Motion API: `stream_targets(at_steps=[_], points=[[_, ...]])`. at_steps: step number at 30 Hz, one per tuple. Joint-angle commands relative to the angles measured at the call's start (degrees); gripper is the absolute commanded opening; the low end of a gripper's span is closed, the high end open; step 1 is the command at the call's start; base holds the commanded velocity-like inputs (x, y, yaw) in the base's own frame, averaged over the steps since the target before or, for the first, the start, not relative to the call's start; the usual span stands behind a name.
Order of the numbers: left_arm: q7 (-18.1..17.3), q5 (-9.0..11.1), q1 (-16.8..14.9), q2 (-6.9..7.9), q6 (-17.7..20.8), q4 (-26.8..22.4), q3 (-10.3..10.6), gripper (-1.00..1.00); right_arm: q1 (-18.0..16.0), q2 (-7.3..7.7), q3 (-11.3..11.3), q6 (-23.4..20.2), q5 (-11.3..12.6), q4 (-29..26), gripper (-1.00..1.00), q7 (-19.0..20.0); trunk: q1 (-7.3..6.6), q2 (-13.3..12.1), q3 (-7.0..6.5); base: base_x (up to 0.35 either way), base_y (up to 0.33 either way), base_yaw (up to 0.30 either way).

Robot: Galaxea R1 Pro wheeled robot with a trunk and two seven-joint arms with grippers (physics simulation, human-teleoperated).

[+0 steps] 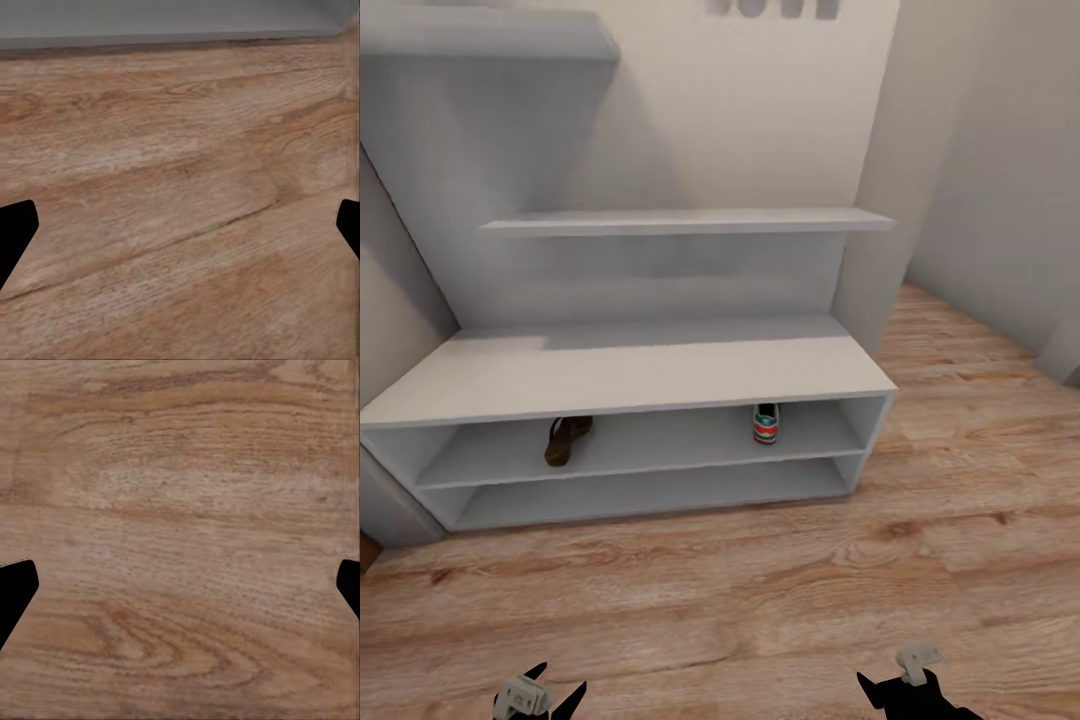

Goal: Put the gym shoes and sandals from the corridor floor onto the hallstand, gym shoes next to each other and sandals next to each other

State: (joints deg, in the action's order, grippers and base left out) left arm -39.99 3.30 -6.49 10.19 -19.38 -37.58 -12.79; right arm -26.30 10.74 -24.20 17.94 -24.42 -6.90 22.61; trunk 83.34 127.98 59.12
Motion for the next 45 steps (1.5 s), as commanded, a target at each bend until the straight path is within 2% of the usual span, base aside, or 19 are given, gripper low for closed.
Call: stream_targets(at_steps=[1,16,21,27,28,32,45], points=[[-0.4,0.3,0.0,-0.02,0.0,0.0,-0.1,1.00,0.0,-0.01,-0.5,0.2,-0.5,0.0,1.00,0.2,-0.01,0.0,0.05,0.000,0.000,-0.293],[-0.4,0.2,0.0,-0.08,0.0,0.0,-0.1,1.00,0.4,-0.02,-0.5,0.2,-0.2,0.0,1.00,0.2,-0.01,0.0,0.05,0.000,0.000,-0.297],[-0.1,0.2,0.0,-0.15,0.0,0.1,-0.1,1.00,0.6,-0.02,-0.5,0.2,2.3,0.0,1.00,0.2,-0.01,0.0,0.05,0.000,0.000,-0.298],[0.2,0.2,0.0,-0.25,0.0,0.1,-0.1,1.00,1.1,-0.02,-0.5,0.2,3.6,0.0,1.00,0.1,-0.01,0.0,0.05,0.000,0.000,-0.299],[0.2,0.3,0.0,-0.25,0.0,0.2,-0.1,1.00,1.2,-0.11,-0.5,0.2,4.4,0.1,1.00,-1.3,-0.01,0.0,0.05,0.000,0.000,-0.300],[0.3,0.4,0.0,-0.26,0.0,0.8,-0.1,1.00,1.3,-0.51,-0.5,0.2,4.9,0.1,1.00,-3.9,-0.01,0.0,0.05,0.000,0.000,-0.300],[0.3,0.4,0.0,-0.26,0.0,1.5,-0.1,1.00,1.9,-0.71,-0.4,0.2,4.9,0.1,1.00,-4.2,-0.01,0.0,0.05,0.000,0.000,-0.300]])
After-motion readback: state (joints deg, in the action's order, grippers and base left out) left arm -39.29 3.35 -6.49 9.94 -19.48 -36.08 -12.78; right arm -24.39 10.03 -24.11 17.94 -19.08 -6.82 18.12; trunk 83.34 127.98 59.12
